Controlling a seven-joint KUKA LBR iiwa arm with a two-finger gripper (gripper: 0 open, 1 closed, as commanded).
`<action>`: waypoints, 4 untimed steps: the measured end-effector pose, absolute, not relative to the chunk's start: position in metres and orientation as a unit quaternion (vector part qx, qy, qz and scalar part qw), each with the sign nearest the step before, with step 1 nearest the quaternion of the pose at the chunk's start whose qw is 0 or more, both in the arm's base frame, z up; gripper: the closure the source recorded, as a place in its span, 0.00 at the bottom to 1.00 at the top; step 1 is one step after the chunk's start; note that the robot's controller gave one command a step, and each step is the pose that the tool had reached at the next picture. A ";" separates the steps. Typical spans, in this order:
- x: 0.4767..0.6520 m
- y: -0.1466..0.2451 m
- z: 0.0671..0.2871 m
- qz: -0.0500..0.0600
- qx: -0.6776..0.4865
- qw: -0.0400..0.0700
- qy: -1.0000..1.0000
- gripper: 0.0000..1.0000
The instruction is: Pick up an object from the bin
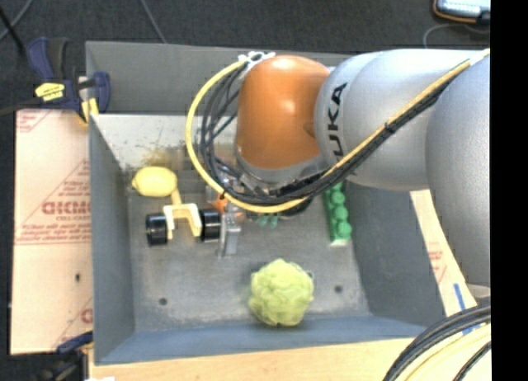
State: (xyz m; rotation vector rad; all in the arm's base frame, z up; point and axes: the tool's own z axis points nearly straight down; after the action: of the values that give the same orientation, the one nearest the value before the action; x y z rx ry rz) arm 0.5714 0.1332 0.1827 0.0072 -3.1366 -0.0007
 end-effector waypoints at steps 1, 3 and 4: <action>0.573 0.132 0.188 -0.001 0.001 -0.002 -1.000 0.00; 0.612 0.152 0.109 -0.001 0.021 0.001 -1.000 0.00; 0.630 0.150 0.109 -0.002 -0.073 -0.007 -0.997 0.00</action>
Offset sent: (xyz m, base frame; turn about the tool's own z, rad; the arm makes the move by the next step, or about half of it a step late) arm 0.0535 0.0321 -0.1127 -0.1410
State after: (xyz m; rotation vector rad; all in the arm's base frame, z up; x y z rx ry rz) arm 0.6297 0.1496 0.1091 -0.2295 -3.1471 -0.0072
